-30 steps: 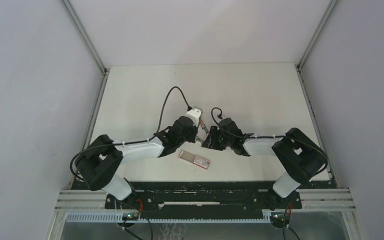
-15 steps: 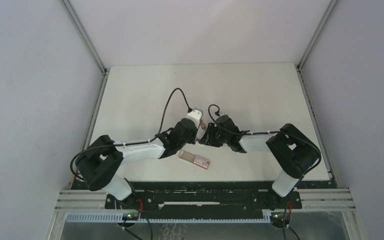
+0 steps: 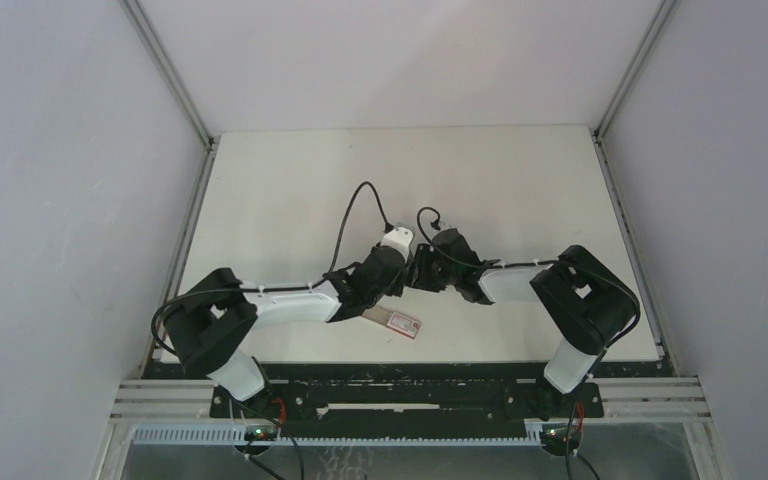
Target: Load the staples into the stapler
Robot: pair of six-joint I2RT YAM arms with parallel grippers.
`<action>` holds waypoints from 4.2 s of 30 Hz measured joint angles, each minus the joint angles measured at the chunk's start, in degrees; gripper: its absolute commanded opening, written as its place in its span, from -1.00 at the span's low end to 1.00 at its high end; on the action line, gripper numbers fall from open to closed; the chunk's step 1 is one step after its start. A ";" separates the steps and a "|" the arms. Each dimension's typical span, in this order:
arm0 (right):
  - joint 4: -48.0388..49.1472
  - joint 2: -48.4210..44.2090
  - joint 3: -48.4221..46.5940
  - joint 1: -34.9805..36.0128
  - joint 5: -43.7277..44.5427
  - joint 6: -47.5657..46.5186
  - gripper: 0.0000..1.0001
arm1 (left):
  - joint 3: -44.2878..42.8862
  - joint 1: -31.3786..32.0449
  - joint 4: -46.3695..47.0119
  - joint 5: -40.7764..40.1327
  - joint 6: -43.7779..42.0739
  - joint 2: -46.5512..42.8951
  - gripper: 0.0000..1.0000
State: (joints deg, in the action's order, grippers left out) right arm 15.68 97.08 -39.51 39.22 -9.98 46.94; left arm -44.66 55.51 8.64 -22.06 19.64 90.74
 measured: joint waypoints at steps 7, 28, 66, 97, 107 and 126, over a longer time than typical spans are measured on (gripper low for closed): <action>0.26 0.00 0.00 -0.24 0.33 -1.92 -0.25 | -0.15 0.09 -1.97 -0.35 1.84 -0.09 0.20; -15.37 -21.40 2.75 -6.64 3.52 -16.20 0.04 | 1.16 -13.29 0.76 29.35 -11.34 -8.31 0.54; -22.05 -34.49 8.41 -9.62 1.95 -18.49 0.06 | 15.30 -9.60 5.79 25.18 -3.54 -7.52 -0.23; -22.99 -36.59 8.46 -9.62 1.95 -18.47 0.08 | 5.11 -4.24 13.64 22.03 0.20 5.86 -0.08; -23.74 -40.92 8.74 -9.62 1.60 -18.84 0.12 | 5.57 -5.92 9.29 31.39 -8.74 -12.17 0.36; -24.74 -46.14 10.75 -9.79 -1.29 -18.97 0.16 | 0.74 -16.70 1.03 40.98 -23.30 1.44 0.43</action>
State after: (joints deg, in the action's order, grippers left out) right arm -9.06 50.94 -28.75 29.43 -11.27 27.97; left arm -43.92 38.81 9.67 18.92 -3.66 92.18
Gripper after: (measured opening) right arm 0.579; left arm 0.721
